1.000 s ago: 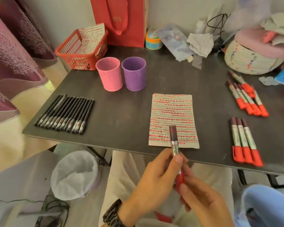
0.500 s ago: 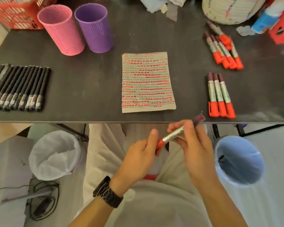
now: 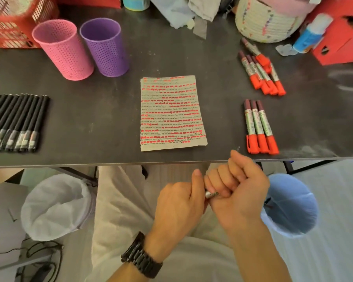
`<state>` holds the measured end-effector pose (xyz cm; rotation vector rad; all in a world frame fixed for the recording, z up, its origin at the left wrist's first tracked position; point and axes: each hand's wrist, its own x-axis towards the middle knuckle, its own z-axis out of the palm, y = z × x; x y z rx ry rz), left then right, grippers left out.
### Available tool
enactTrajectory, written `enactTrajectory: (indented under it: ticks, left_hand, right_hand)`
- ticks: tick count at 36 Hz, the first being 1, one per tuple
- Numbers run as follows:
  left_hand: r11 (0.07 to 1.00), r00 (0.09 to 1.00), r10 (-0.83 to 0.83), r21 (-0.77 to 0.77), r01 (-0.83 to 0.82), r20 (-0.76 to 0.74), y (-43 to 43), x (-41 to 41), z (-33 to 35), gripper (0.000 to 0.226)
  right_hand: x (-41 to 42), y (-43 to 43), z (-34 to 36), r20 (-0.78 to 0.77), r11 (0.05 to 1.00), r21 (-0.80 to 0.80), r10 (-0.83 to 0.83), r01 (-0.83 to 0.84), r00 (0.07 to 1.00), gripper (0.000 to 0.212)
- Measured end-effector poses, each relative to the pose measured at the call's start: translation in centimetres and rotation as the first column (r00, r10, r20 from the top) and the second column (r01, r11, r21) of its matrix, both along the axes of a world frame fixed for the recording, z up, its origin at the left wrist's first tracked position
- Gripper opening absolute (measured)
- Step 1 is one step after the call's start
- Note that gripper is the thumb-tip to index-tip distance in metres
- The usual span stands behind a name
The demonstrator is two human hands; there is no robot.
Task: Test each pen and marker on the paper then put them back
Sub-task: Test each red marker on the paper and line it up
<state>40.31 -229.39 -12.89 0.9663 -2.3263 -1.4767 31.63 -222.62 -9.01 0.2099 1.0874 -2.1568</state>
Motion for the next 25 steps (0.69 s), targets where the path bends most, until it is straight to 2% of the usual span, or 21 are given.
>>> enactTrajectory:
  ticks: [1, 3, 6, 9, 11, 13, 16, 19, 21, 23, 25]
  left_hand:
    - [1.000, 1.000, -0.023, -0.017, 0.023, 0.006, -0.1, -0.3, 0.2, 0.073]
    - [0.993, 0.994, -0.105, -0.054, 0.107, 0.030, -0.2, -0.9, 1.0, 0.056]
    - [0.986, 0.994, -0.108, 0.128, 0.107, -0.004, -0.3, -1.5, 1.8, 0.065]
    - [0.951, 0.984, -0.180, 0.254, 0.178, -0.015, -0.6, -1.7, 2.6, 0.061]
    - [0.883, 0.961, -0.274, 0.391, 0.260, -0.021, -1.0, -1.0, 2.9, 0.064]
    - [0.833, 0.954, -0.296, 0.478, 0.277, -0.037, -1.6, 0.0, 3.0, 0.073]
    - [0.919, 0.994, -0.107, 0.381, 0.101, -0.008, -2.9, 1.5, 2.5, 0.075]
    - [0.946, 0.979, 0.056, 0.323, 0.010, -0.195, -3.6, 1.9, 2.3, 0.070]
    - [0.972, 0.952, 0.085, 0.237, -0.014, -0.293, -3.4, 1.8, 2.2, 0.061]
    - [0.998, 0.952, 0.052, 0.037, -0.043, -0.302, -3.2, 1.5, 1.8, 0.049]
    - [0.951, 0.956, -0.001, -0.295, -0.089, -0.293, -3.1, 1.0, 1.2, 0.040]
  right_hand:
    - [-0.4, 0.0, 0.3, -0.019, 0.999, -0.024, 0.023, -0.023, 1.000, 0.046]
    - [-1.1, 0.2, 0.9, -0.045, 0.994, -0.082, 0.071, -0.075, 0.996, 0.046]
    - [-1.9, 0.4, 1.9, -0.090, 0.979, -0.141, 0.134, -0.146, 0.987, 0.046]
    - [-2.6, 0.8, 2.6, -0.139, 0.953, -0.176, 0.223, -0.246, 0.965, 0.046]
    - [-3.6, 1.3, 3.1, -0.152, 0.910, -0.271, 0.283, -0.315, 0.947, 0.045]
    - [-5.3, 1.8, 3.6, -0.173, 0.882, -0.352, 0.268, -0.313, 0.948, 0.046]
    - [-7.5, 1.6, 4.0, -0.210, 0.934, -0.288, 0.154, -0.212, 0.965, 0.051]
    - [-8.1, 0.3, 3.3, -0.148, 0.953, -0.266, 0.109, -0.146, 0.983, 0.048]
    - [-8.0, -0.5, 2.7, -0.139, 0.974, -0.185, 0.106, -0.131, 0.985, 0.048]
    - [-7.8, -1.0, 2.3, -0.190, 0.991, -0.041, 0.116, -0.126, 0.975, 0.054]
    - [-7.6, -1.3, 2.1, -0.239, 0.990, 0.042, 0.142, -0.136, 0.961, 0.062]
